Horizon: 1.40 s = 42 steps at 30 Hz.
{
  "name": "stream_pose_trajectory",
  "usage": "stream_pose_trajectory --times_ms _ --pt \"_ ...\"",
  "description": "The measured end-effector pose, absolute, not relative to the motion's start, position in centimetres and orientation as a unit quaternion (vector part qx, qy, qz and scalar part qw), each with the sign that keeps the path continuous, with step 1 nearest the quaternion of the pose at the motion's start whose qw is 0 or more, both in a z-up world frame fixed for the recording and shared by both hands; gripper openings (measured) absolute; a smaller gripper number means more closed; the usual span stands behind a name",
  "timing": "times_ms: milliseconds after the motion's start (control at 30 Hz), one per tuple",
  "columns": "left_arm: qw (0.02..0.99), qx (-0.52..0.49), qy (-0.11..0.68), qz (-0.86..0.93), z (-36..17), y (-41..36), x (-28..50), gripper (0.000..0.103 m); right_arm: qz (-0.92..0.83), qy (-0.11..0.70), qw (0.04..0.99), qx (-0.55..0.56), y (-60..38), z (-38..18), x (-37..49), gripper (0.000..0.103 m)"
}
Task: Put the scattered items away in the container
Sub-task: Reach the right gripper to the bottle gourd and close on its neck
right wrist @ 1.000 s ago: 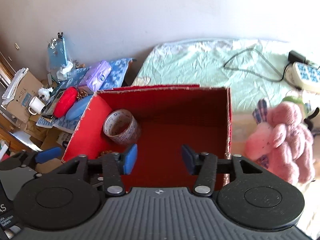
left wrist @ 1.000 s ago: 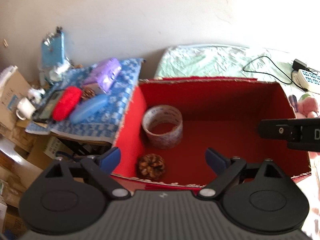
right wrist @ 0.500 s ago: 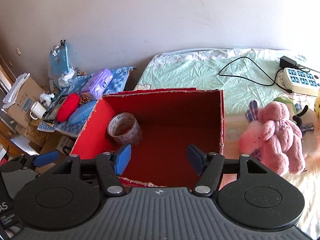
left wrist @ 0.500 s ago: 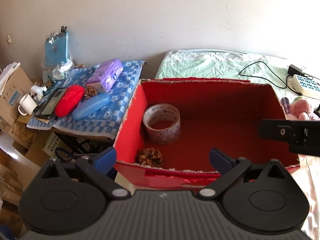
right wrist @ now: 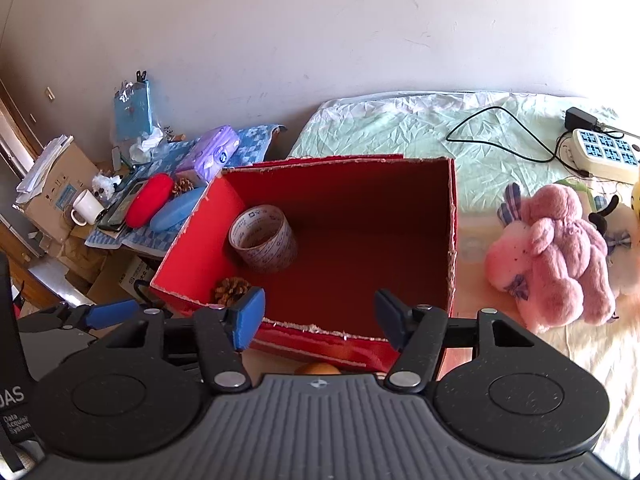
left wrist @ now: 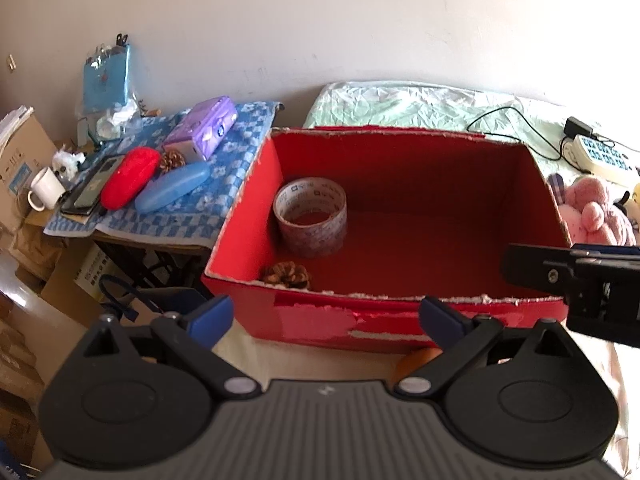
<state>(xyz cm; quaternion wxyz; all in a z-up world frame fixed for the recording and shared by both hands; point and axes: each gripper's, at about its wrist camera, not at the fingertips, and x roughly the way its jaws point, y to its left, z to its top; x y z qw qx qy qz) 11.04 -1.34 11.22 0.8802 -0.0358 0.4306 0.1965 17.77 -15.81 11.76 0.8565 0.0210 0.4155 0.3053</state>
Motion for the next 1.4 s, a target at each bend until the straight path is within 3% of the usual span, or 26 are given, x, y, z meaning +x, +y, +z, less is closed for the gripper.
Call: stream_pose_trajectory --times_ms 333,900,1033,1300,1400 --pt "0.874 -0.046 0.446 0.186 10.0 -1.2 9.8 0.099 0.315 0.423 0.849 0.024 -17.3 10.3 16.3 0.063" --pt "0.873 -0.065 0.468 0.122 3.5 -4.3 7.6 0.099 0.311 0.485 0.817 0.030 -19.3 3.9 15.7 0.031" --pt "0.867 -0.086 0.478 0.109 2.3 -4.1 7.5 0.087 0.316 0.485 0.815 0.033 -19.5 3.6 15.9 0.025" --pt "0.864 -0.131 0.482 0.064 1.3 -4.0 7.7 0.087 0.327 0.493 0.805 0.036 -19.5 3.0 16.6 0.024" --pt "0.860 -0.137 0.487 0.065 0.8 -3.7 8.4 0.080 0.333 0.497 0.800 0.040 -19.4 3.0 16.8 0.024"
